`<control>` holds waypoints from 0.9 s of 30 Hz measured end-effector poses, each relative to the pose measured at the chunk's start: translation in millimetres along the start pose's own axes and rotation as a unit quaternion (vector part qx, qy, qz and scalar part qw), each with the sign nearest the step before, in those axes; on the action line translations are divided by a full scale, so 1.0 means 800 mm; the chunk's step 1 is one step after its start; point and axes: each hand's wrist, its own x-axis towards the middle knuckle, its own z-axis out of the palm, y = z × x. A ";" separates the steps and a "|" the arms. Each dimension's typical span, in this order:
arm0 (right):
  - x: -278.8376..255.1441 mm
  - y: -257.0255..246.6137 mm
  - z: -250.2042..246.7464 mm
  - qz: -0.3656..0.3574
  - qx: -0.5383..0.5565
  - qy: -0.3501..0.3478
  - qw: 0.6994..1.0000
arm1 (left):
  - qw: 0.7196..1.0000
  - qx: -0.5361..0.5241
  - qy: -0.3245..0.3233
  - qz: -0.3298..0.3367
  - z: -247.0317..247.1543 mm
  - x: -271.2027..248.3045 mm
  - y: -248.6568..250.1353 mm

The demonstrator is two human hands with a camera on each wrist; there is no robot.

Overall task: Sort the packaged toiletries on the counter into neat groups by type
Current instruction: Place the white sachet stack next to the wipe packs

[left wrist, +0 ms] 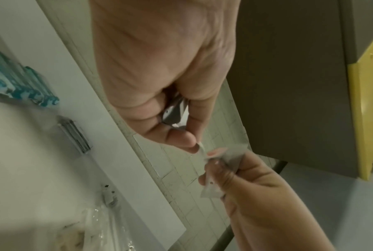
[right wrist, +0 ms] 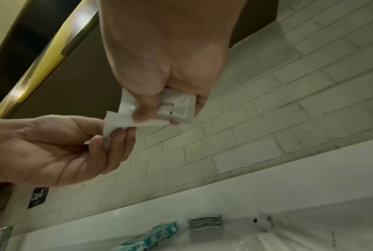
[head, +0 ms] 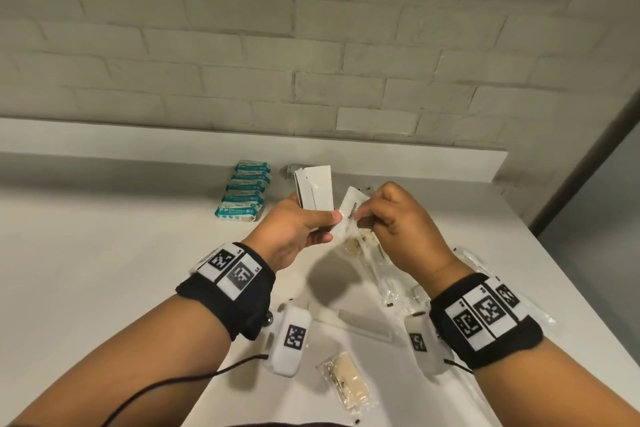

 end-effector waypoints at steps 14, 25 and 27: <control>0.008 -0.034 -0.009 0.177 0.030 -0.219 0.959 | 0.992 0.108 -0.060 0.039 0.000 -0.002 0.006; 0.018 -0.030 0.001 0.251 0.370 -0.005 0.894 | 0.995 0.052 -0.087 -0.005 0.002 -0.013 -0.003; 0.022 -0.027 0.000 0.198 0.266 0.070 0.941 | 0.996 0.052 -0.072 -0.015 0.000 -0.010 -0.002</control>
